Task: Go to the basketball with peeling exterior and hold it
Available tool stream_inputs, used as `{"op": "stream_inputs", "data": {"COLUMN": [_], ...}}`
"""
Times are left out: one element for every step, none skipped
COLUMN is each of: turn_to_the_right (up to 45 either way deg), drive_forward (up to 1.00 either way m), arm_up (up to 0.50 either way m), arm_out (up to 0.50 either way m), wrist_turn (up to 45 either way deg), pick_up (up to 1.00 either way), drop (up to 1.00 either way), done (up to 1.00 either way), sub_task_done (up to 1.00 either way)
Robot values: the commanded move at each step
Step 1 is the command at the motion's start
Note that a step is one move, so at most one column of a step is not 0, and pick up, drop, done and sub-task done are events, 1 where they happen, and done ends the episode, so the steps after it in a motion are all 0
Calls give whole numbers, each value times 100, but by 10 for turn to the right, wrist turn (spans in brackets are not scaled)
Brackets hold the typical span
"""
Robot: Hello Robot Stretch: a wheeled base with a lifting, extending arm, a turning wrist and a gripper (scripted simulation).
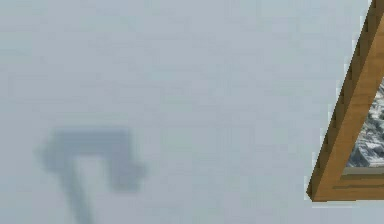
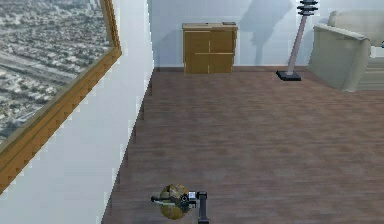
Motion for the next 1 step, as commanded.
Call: {"op": "stream_inputs", "data": {"turn_to_the_right": [0], "drive_forward": [0], "arm_up": [0], "arm_out": [0], "wrist_turn": [270], "pick_up": [0], "drop": [0], "done": [0], "sub_task_done": [0]}}
